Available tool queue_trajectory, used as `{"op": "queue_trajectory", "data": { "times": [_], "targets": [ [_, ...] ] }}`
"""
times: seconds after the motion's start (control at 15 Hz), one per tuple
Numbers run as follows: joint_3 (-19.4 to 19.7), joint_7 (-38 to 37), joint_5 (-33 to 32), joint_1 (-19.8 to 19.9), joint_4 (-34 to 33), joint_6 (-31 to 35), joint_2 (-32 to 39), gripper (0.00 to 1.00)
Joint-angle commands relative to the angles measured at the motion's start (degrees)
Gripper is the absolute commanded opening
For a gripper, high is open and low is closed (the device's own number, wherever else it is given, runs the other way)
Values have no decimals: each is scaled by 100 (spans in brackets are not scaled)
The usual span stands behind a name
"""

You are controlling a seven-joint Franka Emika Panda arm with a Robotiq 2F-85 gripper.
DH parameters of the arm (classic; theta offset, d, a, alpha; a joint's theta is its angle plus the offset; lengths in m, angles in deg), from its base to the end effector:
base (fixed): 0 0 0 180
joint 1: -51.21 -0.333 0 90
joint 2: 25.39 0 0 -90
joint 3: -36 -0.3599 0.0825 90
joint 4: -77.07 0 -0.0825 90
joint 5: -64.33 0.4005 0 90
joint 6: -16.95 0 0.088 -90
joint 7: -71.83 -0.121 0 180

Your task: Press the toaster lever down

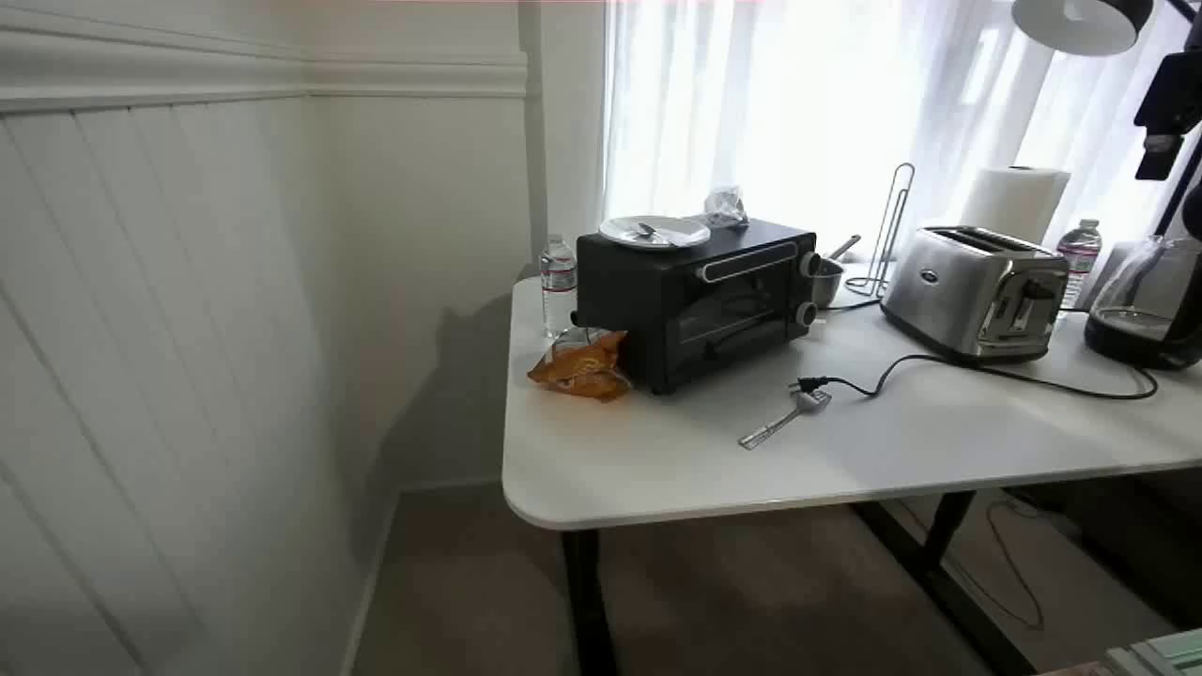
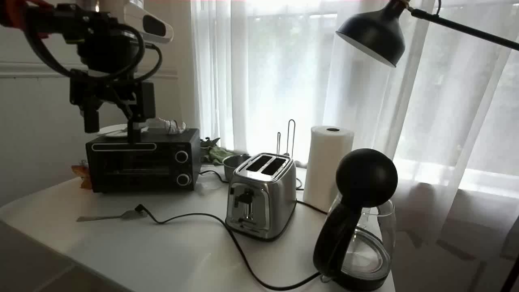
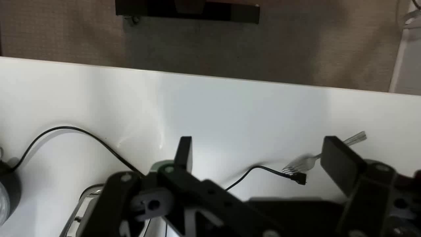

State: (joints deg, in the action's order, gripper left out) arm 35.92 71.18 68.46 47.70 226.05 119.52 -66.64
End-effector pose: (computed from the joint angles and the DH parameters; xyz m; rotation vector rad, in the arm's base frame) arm 0.3071 0.0264 0.4864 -3.0726 -0.0493 0.1422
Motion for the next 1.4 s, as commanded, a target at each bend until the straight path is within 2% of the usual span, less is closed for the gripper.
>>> {"op": "queue_trajectory", "data": {
  "times": [0.0,0.73,0.93,1.13,1.33],
  "targets": [
    [-45,31,28,57,-10,-11,2,100],
    [-45,31,27,57,-10,-11,2,100],
    [-130,-251,-124,232,-15,496,355,100],
    [-151,-438,-198,356,46,1273,772,100],
    [-89,-424,-225,437,60,1858,1297,100]
  ]
}}
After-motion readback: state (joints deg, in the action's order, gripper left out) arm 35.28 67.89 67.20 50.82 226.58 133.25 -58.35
